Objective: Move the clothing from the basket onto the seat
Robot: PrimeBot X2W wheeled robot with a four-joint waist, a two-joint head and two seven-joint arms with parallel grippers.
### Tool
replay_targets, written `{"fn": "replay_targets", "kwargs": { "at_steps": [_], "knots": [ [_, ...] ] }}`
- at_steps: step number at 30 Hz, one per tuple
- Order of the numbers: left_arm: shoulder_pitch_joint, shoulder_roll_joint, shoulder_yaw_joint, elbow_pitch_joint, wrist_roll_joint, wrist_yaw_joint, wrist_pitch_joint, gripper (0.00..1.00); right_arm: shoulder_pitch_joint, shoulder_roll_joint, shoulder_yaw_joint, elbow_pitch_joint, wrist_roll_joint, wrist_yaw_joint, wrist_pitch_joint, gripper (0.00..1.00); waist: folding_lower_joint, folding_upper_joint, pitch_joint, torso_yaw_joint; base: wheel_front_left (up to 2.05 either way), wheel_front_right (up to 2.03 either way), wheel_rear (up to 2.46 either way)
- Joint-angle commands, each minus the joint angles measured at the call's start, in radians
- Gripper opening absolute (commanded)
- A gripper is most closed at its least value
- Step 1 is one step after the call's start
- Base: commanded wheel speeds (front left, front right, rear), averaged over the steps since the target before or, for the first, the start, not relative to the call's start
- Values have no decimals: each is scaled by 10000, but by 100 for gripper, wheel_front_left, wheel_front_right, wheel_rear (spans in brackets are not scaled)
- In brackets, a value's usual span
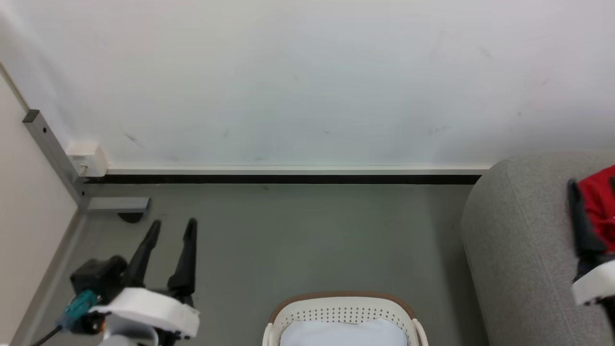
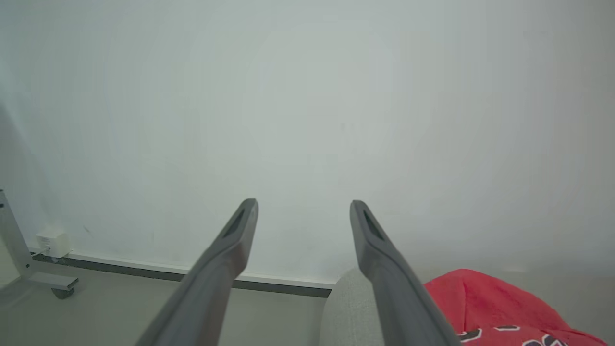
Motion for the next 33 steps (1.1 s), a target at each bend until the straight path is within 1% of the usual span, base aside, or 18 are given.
{"fn": "replay_targets", "kwargs": {
  "at_steps": [1, 4, 7, 11, 14, 16, 18, 21, 25, 33],
  "knots": [
    [428, -160, 314, -98, 158, 50, -2, 100, 431, 309, 28, -102, -136, -26, -347, 100, 3, 0, -51, 79, 0, 0, 0],
    [1138, -415, 955, 14, 531, 131, -3, 100, 1081, 1031, 49, -90, -250, -26, -1108, 100, 3, 0, -111, 130, 0, 0, 0],
    [1641, -735, 1475, 184, 938, 49, -3, 100, 1690, 1657, -33, 136, -260, -25, -1969, 100, 3, 0, -178, 178, 0, 0, 0],
    [2300, -1312, 2159, 276, 1624, -269, -3, 100, 2315, 2073, 261, 456, -834, -25, -2596, 100, 3, 0, -240, 160, 0, 0, 0],
    [2649, -1749, 2648, 211, 2217, -532, -3, 100, 2592, 2403, 437, 671, -1165, -25, -2732, 100, 3, 0, -241, 59, 0, 0, 0],
    [2856, -1953, 2945, 293, 2704, -768, -3, 100, 2661, 2567, 501, 531, -1259, -25, -2733, 100, 3, 0, -223, 25, 0, 0, 0],
    [2965, -2238, 3223, 268, 3138, -998, -3, 100, 2819, 2614, 823, 499, -1326, -25, -2731, 100, 3, 0, -219, 5, 0, 0, 0],
    [3145, -2600, 3691, 294, 3624, -1322, -3, 100, 2903, 2672, 769, 395, -1321, -28, -2734, 100, 3, 0, -249, -40, 0, 0, 0],
    [3206, -2945, 4146, 463, 4035, -1680, -3, 100, 2883, 2743, 907, 390, -1281, -26, -2736, 100, 3, 0, -299, -66, 0, 0, 0],
    [3060, -3224, 4601, 706, 4542, -2056, -3, 100, 2843, 2752, 1033, 441, -1211, -26, -2738, 100, 3, 0, -356, -62, 0, 0, 0]
  ]
}}
